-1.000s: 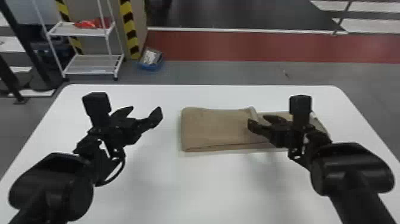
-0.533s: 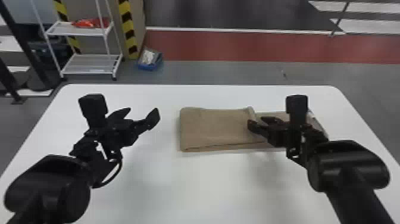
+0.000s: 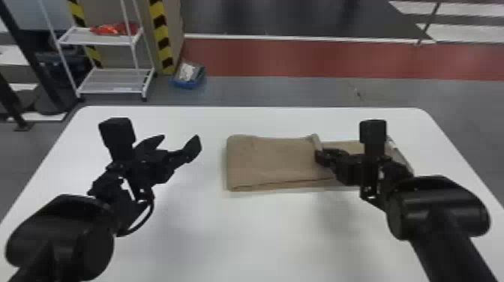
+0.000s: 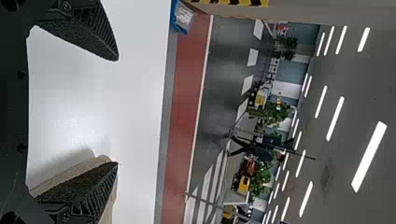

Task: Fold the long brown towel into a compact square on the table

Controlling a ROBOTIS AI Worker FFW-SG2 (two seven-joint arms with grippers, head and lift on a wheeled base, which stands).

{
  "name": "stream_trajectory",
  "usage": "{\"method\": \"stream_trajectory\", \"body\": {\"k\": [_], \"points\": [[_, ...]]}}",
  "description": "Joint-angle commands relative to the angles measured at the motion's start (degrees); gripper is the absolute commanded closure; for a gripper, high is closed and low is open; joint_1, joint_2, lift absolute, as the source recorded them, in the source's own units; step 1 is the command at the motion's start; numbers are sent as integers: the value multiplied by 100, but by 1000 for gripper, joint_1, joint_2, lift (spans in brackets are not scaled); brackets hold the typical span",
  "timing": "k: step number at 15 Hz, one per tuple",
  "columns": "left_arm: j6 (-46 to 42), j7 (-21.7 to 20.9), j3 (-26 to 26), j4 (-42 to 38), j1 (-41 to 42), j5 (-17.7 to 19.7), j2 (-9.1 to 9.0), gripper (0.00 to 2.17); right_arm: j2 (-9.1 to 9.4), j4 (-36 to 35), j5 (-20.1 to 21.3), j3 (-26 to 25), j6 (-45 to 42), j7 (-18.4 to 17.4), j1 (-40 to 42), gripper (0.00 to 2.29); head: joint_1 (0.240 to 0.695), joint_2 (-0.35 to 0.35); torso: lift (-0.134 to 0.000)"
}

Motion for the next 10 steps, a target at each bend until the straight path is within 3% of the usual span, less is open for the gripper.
{"method": "stream_trajectory", "body": {"k": [1, 5, 10], "points": [[0, 0, 1, 0, -1, 0, -4, 93, 0, -2, -16, -6, -13, 14, -1, 1031, 695, -36, -124], [0, 0, 10, 0, -1, 0, -4, 93, -9, -72, -69, -41, -48, 58, 87, 1116, 695, -33, -124], [0, 18, 36, -62, 17, 0, 5, 93, -27, -793, -359, -296, -13, 66, 377, 1177, 695, -31, -124]]}}
